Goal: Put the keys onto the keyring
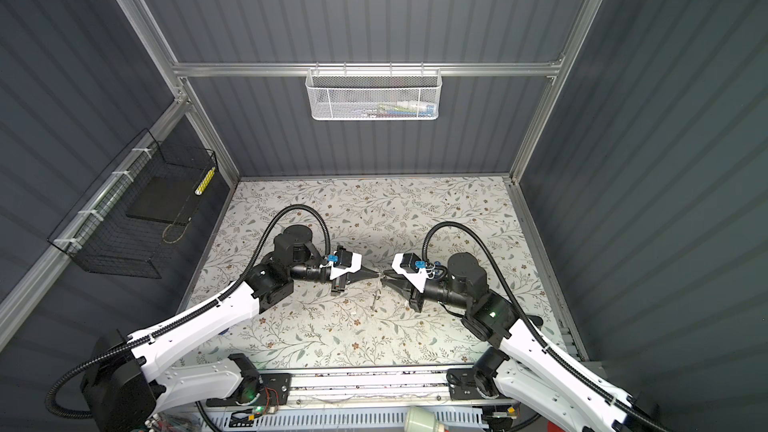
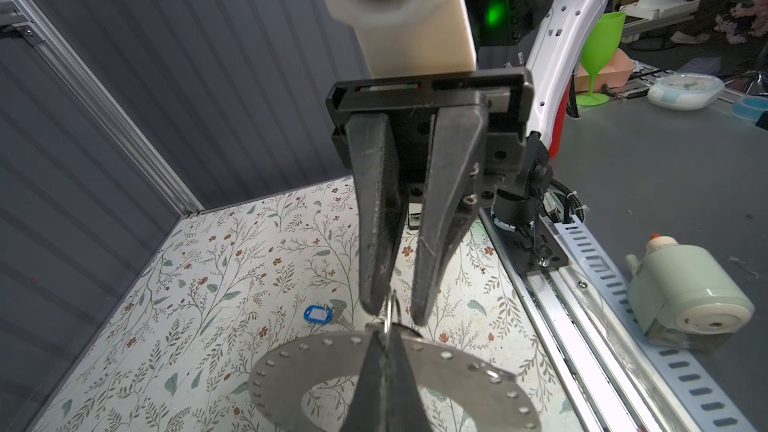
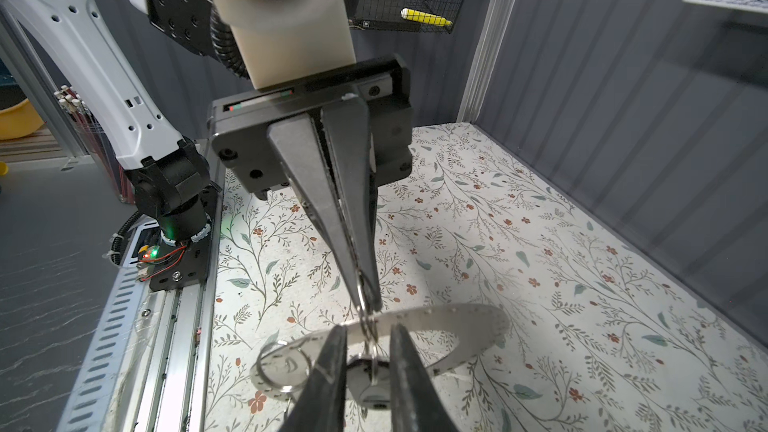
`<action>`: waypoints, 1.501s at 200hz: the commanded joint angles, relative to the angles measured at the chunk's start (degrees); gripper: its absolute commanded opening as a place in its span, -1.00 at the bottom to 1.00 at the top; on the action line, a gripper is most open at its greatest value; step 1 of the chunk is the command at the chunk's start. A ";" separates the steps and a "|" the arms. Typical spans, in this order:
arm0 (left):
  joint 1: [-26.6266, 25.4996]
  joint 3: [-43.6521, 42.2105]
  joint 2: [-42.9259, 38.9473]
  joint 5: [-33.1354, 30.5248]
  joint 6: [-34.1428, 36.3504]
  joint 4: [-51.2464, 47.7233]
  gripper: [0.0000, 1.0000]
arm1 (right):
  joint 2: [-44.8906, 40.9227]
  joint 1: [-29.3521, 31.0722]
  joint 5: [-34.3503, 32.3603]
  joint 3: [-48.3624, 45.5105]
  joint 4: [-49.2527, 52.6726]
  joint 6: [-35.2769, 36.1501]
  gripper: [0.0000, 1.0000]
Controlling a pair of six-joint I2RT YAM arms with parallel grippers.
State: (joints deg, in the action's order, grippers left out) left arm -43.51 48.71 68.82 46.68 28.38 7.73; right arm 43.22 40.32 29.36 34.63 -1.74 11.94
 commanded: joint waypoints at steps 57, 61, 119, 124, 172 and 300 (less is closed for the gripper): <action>0.19 3.54 1.34 3.95 0.00 -1.80 -1.00 | -0.57 -0.15 0.43 0.22 -3.12 1.37 -0.85; 0.22 3.51 1.27 3.95 0.08 -1.79 -1.00 | -0.55 -0.14 0.43 0.18 -3.04 1.46 -0.87; 0.20 5.65 0.97 -0.74 4.66 -7.80 -0.35 | 0.17 -0.15 -0.01 2.15 2.64 3.20 -1.00; 0.25 6.36 0.90 -2.28 5.93 -9.59 -0.31 | 0.34 -0.15 -0.09 2.70 4.00 3.51 -1.00; -1.31 13.19 1.65 -9.16 16.96 -24.93 -0.27 | 2.63 -0.15 -1.63 7.47 13.50 4.22 -1.00; -5.32 17.44 4.65 -14.96 21.80 -32.33 -0.49 | 7.14 -0.14 0.61 11.08 17.22 3.97 -1.00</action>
State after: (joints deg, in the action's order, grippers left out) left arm -48.38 64.10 72.97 32.27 48.77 -21.87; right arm 50.74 40.27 28.53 43.94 15.57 15.70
